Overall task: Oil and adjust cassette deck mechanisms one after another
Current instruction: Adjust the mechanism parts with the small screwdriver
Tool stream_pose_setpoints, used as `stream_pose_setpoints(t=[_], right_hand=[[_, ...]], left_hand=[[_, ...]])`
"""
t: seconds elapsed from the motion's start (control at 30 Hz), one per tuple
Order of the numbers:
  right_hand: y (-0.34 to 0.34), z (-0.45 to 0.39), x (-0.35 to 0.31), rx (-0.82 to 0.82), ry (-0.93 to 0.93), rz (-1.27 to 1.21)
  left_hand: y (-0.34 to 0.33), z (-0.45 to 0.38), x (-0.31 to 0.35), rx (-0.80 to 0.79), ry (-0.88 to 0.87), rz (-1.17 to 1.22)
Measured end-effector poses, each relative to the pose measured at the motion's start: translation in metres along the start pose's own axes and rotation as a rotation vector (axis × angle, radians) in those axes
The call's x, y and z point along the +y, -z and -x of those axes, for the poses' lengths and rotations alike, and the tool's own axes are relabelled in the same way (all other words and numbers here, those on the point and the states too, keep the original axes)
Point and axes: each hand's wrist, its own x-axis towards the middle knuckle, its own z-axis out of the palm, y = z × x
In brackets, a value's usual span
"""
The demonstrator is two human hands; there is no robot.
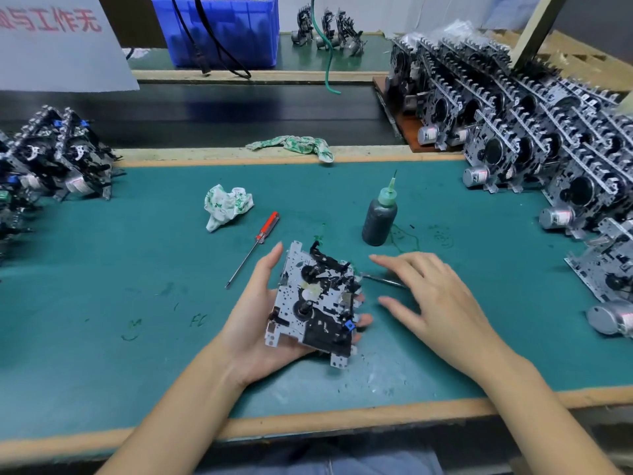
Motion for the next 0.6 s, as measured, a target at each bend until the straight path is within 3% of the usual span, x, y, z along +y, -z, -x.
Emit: stream_pose_setpoints(t=[0.17,0.27,0.33,0.4,0.5,0.53,0.6], right_hand=[[-0.003,0.0,0.0,-0.041,0.173,0.095],[-0.002,0.002,0.0,0.012,0.181,0.117],[-0.004,0.007,0.0,0.04,0.167,0.119],[-0.006,0.01,-0.001,0.068,0.148,0.094],[-0.008,0.011,-0.002,0.088,0.125,0.077],[-0.009,0.011,-0.002,0.083,0.12,0.077],[-0.011,0.011,-0.003,0.07,0.113,0.077]], left_hand=[[-0.017,-0.002,0.028,0.086,0.182,-0.431],[-0.018,-0.007,0.043,0.249,0.195,-0.7],[-0.016,-0.003,0.046,0.28,0.132,-0.795],[-0.014,-0.001,0.044,0.457,-0.004,-0.883],[-0.006,0.014,0.027,0.91,-0.293,-1.476],[-0.006,0.022,0.016,0.968,-0.34,-1.639],[-0.007,0.031,-0.005,0.934,-0.371,-1.837]])
